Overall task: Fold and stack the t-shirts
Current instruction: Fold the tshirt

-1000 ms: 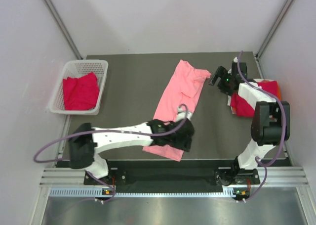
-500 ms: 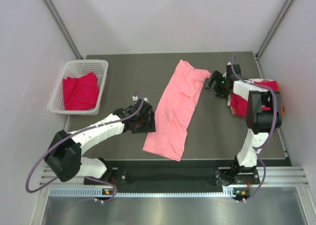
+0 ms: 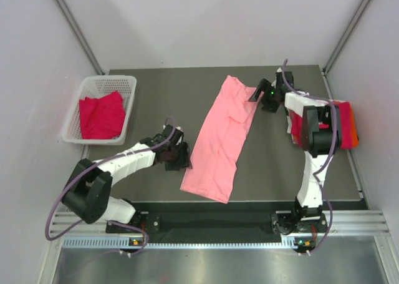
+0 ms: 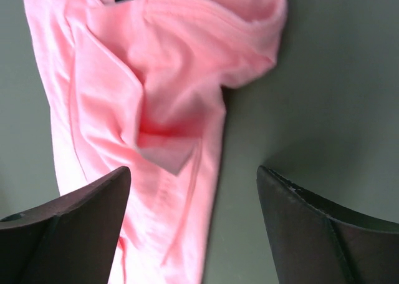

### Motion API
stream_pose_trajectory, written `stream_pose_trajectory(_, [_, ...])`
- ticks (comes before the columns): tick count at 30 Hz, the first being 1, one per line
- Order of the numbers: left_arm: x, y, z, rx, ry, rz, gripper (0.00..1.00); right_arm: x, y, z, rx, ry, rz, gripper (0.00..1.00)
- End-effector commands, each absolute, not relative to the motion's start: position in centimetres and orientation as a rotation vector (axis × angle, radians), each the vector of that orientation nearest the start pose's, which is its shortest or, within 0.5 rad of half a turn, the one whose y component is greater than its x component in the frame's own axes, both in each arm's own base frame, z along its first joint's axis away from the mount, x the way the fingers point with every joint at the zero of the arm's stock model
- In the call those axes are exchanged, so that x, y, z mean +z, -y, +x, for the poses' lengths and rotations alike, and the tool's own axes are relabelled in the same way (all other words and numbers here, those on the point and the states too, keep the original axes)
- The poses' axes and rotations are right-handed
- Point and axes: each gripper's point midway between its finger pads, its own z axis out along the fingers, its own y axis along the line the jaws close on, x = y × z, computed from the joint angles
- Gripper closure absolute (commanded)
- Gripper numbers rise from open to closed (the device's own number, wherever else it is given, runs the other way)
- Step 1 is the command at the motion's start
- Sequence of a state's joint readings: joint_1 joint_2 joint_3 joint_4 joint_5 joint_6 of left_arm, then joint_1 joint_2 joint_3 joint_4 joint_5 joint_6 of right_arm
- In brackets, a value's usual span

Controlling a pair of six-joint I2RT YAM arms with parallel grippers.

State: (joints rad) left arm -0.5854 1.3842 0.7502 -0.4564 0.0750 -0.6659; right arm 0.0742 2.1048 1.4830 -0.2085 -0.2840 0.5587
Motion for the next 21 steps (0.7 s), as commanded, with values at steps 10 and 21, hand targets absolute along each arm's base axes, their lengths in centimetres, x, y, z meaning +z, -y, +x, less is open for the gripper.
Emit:
stream_pose_trajectory(10, [0.5,21.2,18.7,-0.718,-2.850,-0.028,0.59,2.0,-13.7,56.0,0.662,-2.490,0.443,0.26])
stream_pose_trajectory(21, [-0.4,22.6,15.2,-0.814,-2.856,-0.062,0.75,1.5,-17.0,60.2,0.810,-2.483,0.313,0.35])
